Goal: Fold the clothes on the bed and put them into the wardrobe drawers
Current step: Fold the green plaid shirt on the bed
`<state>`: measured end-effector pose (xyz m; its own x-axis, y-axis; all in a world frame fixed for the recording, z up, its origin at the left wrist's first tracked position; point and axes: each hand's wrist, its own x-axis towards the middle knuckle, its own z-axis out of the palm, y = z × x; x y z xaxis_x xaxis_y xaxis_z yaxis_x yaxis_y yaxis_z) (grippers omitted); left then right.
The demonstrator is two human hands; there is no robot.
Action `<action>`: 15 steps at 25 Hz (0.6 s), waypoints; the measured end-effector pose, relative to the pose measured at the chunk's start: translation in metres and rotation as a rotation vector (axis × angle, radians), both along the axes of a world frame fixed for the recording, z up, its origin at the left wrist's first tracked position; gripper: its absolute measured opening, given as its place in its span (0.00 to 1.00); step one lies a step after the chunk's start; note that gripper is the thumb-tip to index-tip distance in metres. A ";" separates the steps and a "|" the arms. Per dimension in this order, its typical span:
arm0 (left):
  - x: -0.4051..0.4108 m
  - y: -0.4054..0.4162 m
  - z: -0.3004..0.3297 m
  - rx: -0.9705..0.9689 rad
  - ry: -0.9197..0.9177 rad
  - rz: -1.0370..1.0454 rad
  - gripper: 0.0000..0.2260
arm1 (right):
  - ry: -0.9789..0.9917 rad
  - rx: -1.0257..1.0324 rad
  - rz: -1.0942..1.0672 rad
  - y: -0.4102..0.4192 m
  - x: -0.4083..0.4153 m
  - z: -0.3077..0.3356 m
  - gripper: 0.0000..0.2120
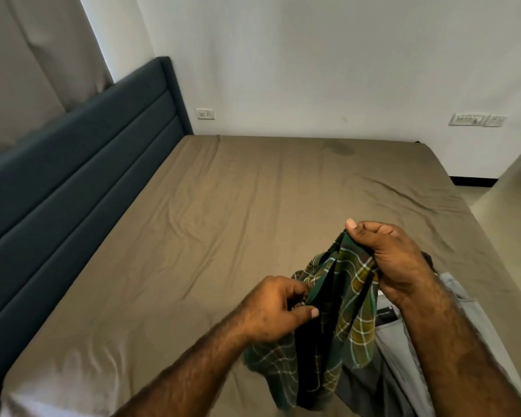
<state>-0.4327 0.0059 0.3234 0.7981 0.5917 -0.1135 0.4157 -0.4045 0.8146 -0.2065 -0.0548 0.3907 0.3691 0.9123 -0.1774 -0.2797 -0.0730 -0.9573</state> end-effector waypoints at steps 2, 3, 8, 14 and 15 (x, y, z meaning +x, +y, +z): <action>-0.011 0.007 0.013 0.155 -0.028 0.010 0.05 | -0.008 -0.010 -0.045 -0.002 0.006 0.001 0.17; -0.013 0.007 0.020 0.178 -0.080 -0.042 0.05 | 0.022 -0.006 -0.059 -0.003 0.007 0.000 0.17; 0.011 -0.027 0.030 -0.245 -0.249 -0.111 0.04 | 0.185 0.041 -0.110 0.000 -0.002 -0.010 0.15; -0.030 0.053 0.052 0.241 -0.059 0.411 0.03 | 0.114 0.033 -0.065 -0.011 0.013 -0.006 0.12; -0.030 0.057 0.059 0.375 -0.064 0.449 0.04 | 0.105 0.024 -0.017 -0.014 0.011 -0.005 0.14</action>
